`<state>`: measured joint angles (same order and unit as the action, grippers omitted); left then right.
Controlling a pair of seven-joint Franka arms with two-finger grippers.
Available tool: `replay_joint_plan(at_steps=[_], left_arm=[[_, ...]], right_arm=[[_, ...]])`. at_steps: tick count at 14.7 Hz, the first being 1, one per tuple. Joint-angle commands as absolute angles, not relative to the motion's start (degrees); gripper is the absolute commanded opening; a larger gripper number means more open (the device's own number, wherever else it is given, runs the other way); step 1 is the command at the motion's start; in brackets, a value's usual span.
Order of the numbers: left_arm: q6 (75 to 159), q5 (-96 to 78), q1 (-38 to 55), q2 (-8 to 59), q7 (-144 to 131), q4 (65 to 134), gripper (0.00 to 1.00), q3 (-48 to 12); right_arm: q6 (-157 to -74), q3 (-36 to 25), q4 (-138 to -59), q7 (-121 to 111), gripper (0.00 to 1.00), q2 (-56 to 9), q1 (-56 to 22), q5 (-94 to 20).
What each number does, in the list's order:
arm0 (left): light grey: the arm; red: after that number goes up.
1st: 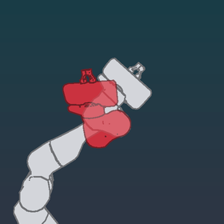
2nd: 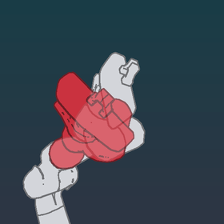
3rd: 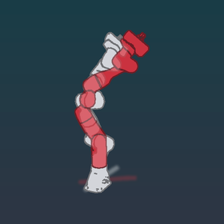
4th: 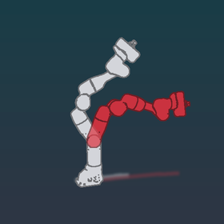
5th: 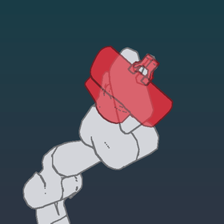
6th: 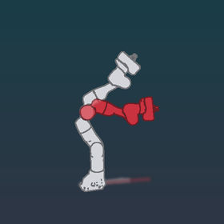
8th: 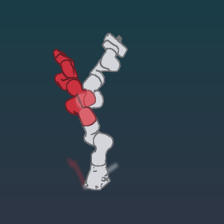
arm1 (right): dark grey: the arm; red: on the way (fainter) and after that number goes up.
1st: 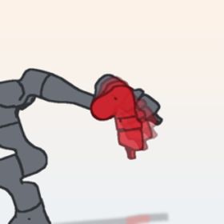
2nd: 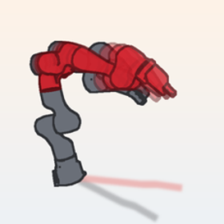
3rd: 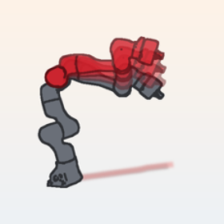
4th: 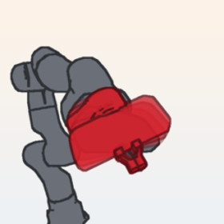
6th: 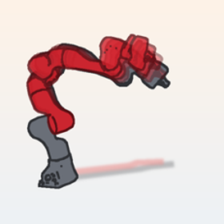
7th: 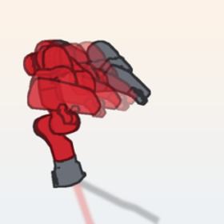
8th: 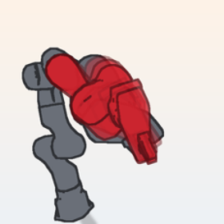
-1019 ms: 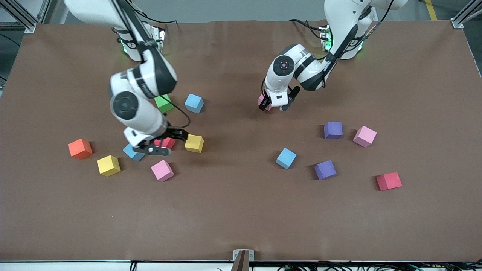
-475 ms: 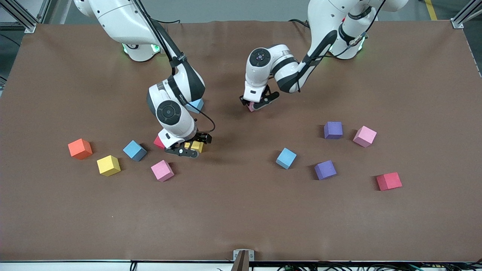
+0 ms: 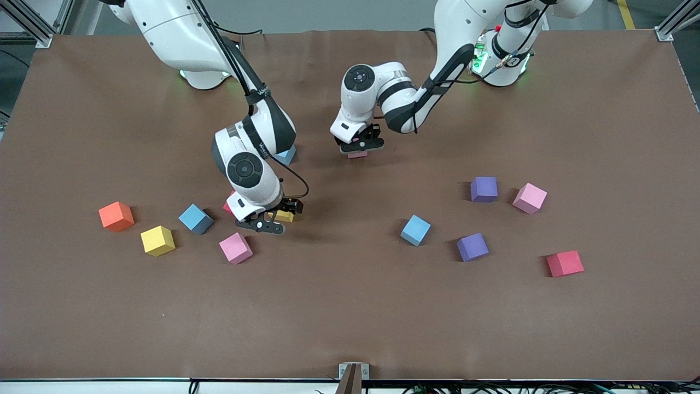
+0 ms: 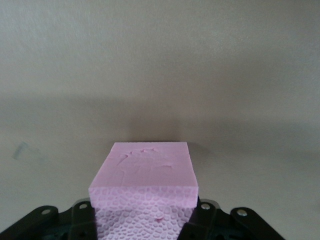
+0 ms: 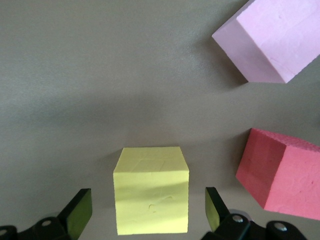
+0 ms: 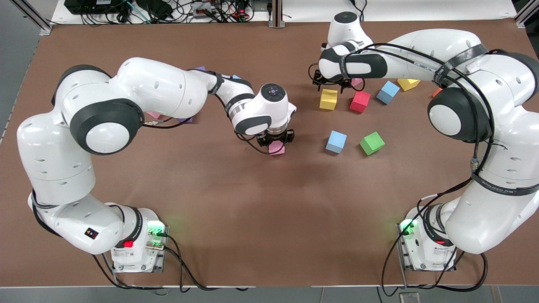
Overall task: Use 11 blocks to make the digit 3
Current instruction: 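Place the pink cube mid-table with the left gripper while the right lifts yellow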
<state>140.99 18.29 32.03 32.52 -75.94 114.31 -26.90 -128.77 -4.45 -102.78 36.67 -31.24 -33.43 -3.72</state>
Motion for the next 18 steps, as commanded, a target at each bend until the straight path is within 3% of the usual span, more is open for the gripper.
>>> replay_joint_plan(at_steps=[1, 4, 6, 9, 13, 18], left_arm=[[137.64, 21.44, 33.05, 34.54, -71.56, 110.92, 0.04, -26.81], [137.55, 21.45, 33.13, 36.91, -70.31, 107.76, 0.04, -26.81], [137.55, 21.45, 33.22, 37.61, -70.14, 107.67, 0.11, -26.81], [137.64, 21.18, 33.13, 38.58, -70.31, 107.40, 0.11, -26.81], [137.64, 21.01, 33.31, 39.20, -70.23, 107.49, 0.19, -26.89], [137.81, 20.22, 33.75, 39.29, -70.84, 107.58, 0.18, -27.86]], right_arm=[[-128.06, -4.13, -101.95, 34.03, 1.00, -31.73, -32.70, -2.55], [-127.97, -4.13, -102.13, 32.69, 1.00, -31.73, -31.46, -2.81], [-128.14, -4.13, -102.13, 33.05, 1.00, -31.99, -31.99, -2.90], [-128.58, -4.04, -102.04, 33.22, 1.00, -33.22, -32.34, -3.34], [-128.58, -4.04, -101.87, 33.22, 1.00, -33.66, -32.61, -3.34], [-129.02, -4.04, -101.08, 33.31, 1.00, -35.50, -32.61, -3.60]])
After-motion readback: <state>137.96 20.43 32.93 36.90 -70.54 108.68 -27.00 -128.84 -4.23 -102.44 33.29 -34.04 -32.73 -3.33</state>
